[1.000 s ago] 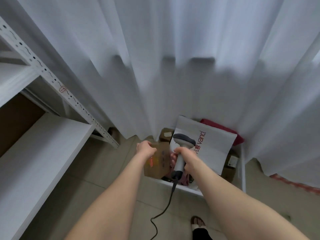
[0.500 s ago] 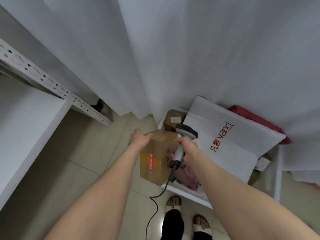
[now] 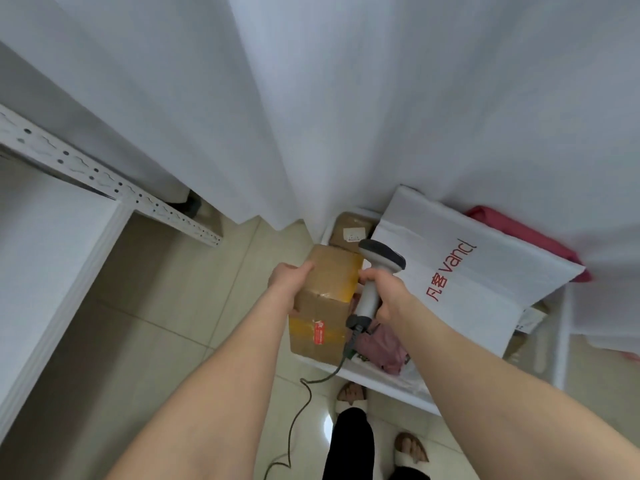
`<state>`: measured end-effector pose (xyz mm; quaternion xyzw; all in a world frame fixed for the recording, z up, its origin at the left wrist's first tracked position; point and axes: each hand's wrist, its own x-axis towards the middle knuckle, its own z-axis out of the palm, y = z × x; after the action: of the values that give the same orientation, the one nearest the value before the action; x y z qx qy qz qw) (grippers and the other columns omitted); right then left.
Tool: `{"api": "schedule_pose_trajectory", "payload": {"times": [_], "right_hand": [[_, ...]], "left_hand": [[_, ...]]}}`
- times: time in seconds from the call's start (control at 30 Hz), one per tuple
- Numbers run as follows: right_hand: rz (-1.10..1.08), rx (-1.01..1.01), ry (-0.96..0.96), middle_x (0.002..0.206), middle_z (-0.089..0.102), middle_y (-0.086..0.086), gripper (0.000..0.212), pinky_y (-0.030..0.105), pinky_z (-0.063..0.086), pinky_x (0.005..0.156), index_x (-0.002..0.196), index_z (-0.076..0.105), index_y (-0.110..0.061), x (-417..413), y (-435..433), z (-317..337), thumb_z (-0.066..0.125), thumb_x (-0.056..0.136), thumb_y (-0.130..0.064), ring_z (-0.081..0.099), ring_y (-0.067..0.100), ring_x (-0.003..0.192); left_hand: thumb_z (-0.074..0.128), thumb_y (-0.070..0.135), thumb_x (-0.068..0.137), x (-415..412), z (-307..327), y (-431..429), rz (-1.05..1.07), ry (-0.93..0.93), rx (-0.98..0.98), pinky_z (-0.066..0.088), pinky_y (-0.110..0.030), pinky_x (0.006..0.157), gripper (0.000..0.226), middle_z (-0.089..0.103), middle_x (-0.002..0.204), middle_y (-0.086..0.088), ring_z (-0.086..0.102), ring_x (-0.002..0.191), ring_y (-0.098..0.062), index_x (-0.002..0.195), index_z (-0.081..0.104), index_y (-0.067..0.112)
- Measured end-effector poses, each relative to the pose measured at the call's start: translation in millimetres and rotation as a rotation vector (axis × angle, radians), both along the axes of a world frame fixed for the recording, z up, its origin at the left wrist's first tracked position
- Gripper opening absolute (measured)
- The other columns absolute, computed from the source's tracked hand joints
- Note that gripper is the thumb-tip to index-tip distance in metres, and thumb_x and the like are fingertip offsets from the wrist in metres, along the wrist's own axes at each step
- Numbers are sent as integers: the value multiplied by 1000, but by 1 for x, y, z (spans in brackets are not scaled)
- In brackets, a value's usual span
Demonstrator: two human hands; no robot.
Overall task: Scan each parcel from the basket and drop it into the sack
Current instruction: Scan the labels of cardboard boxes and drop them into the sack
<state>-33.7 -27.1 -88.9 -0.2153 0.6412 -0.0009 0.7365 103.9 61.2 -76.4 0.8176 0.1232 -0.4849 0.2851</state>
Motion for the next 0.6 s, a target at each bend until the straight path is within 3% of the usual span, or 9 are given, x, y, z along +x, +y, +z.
{"api": "schedule_pose_trajectory", "payload": {"times": [0.1, 0.2, 0.33, 0.47, 0.6], "right_hand": [[-32, -29, -38, 101, 68, 14, 16, 42, 58, 71, 106, 61, -6, -4, -5, 34, 64, 90, -10, 65, 32, 86], [-53, -61, -99, 97, 68, 12, 14, 43, 57, 74, 104, 60, -5, -10, -8, 73, 63, 93, -14, 66, 30, 85], [-51, -118, -150, 91, 67, 10, 18, 41, 53, 65, 110, 59, -7, -25, -13, 135, 61, 95, -14, 65, 23, 79], [-80, -178, -177, 89, 63, 9, 22, 41, 50, 61, 108, 54, -9, -57, -13, 201, 65, 94, -21, 62, 24, 74], [-129, -183, -268, 89, 67, 10, 26, 37, 49, 55, 108, 58, -10, -97, -4, 257, 67, 92, -29, 65, 23, 72]], "left_hand": [[67, 49, 81, -4, 33, -3, 83, -12, -45, 51, -58, 83, 69, 52, 127, -13, 54, 111, -39, 131, 42, 9], [64, 53, 83, -11, 69, -4, 102, -56, -80, 50, -54, 85, 72, 48, 134, -11, 50, 118, -38, 138, 40, 13], [60, 50, 86, -28, 129, -3, 114, -63, -240, 54, -44, 78, 55, 58, 122, -5, 59, 99, -29, 134, 46, 27], [57, 52, 88, -56, 194, -3, 123, -114, -384, 49, -51, 93, 49, 59, 122, -8, 58, 107, -31, 125, 50, 21], [64, 42, 87, -93, 256, 8, 75, -201, -432, 52, -47, 87, 32, 60, 108, -7, 59, 98, -29, 107, 54, 18]]}}
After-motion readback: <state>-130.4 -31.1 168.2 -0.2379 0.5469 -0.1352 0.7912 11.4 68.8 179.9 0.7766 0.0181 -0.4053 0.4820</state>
